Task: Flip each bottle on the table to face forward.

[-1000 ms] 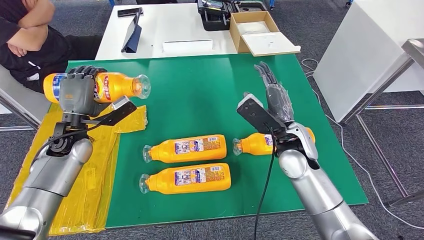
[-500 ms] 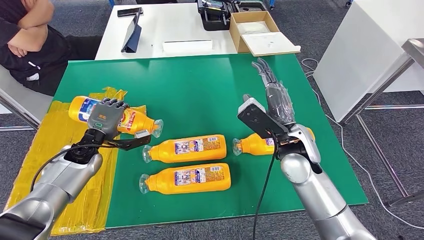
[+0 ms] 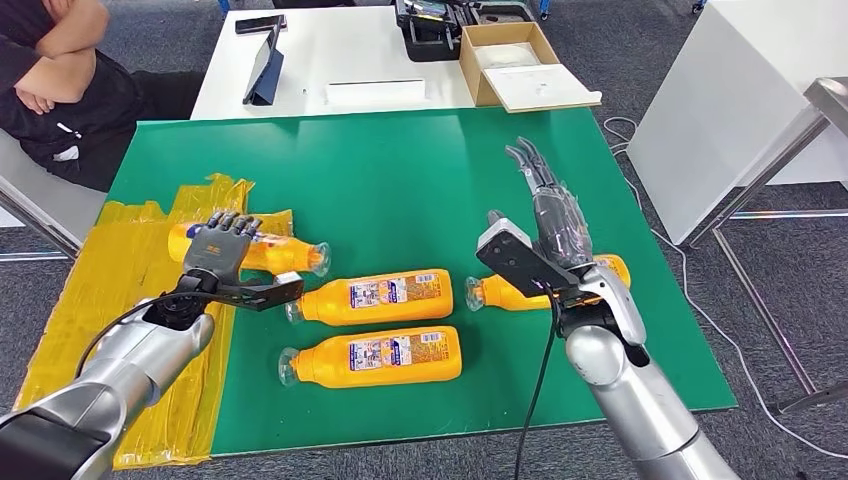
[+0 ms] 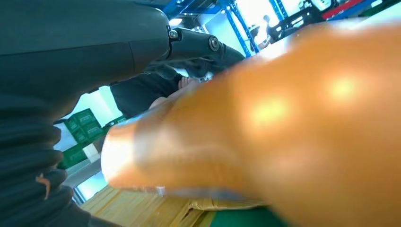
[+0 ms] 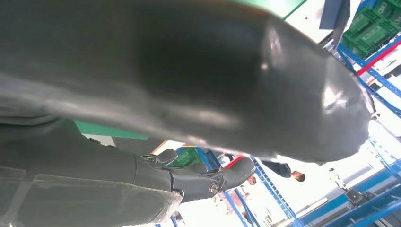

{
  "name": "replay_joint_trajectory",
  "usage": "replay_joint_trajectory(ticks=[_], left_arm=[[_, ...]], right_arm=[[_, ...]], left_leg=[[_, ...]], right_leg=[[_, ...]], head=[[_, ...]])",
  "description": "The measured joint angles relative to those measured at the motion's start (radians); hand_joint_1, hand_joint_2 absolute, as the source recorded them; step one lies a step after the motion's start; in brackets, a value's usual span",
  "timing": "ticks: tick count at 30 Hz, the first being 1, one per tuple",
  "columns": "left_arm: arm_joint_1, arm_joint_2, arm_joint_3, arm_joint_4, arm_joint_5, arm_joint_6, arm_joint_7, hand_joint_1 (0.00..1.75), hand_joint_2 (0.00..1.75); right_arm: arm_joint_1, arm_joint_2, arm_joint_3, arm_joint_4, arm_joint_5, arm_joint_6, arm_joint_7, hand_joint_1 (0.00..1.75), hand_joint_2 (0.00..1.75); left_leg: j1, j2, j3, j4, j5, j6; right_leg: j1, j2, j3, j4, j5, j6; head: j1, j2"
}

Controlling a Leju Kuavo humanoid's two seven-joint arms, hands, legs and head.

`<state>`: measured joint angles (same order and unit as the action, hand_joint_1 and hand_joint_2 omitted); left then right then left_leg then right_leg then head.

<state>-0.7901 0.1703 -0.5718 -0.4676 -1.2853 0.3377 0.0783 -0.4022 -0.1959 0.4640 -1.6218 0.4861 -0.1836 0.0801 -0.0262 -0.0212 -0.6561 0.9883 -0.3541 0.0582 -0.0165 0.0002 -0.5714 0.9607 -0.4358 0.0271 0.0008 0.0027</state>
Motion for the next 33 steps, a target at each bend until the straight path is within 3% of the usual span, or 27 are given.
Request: replay_joint_trajectory(ticks=[15,19,26,33], left_arm=[[-0.010,-0.009,0.084,0.017,0.080,0.031,0.016,0.00,0.00],[-0.001,-0.009,0.147,-0.022,0.192,0.075,-0.015,0.00,0.00],[0.091,-0.008,0.384,-0.378,0.677,0.035,-0.184,0.00,0.00],[0.125,0.019,0.470,-0.652,0.905,0.008,-0.257,0.00,0.00]], right_arm=[[0.062,-0.003,-0.031,-0.041,0.092,0.066,0.023,0.00,0.00],[0.100,-0.007,-0.060,-0.070,0.143,0.133,0.034,0.00,1.75],[0.205,-0.108,-0.142,-0.098,0.258,0.259,-0.006,0.00,1.75],[0.212,-0.253,-0.157,-0.043,0.292,0.304,-0.053,0.00,1.75]], left_leg=[[0.000,0.000,0.000,0.000,0.000,0.000],[0.000,0.000,0.000,0.000,0.000,0.000],[-0.001,0.000,-0.002,0.000,0.000,0.000],[-0.002,-0.002,-0.002,0.000,0.000,0.001]], right_leg=[[0.000,0.000,0.000,0.000,0.000,0.000],[0.000,0.000,0.000,0.000,0.000,0.000],[0.001,0.000,0.000,0.000,0.000,0.000],[0.000,-0.002,0.000,0.000,0.000,0.001]], head=[[0.000,0.000],[0.000,0.000],[0.000,0.000],[0.000,0.000]])
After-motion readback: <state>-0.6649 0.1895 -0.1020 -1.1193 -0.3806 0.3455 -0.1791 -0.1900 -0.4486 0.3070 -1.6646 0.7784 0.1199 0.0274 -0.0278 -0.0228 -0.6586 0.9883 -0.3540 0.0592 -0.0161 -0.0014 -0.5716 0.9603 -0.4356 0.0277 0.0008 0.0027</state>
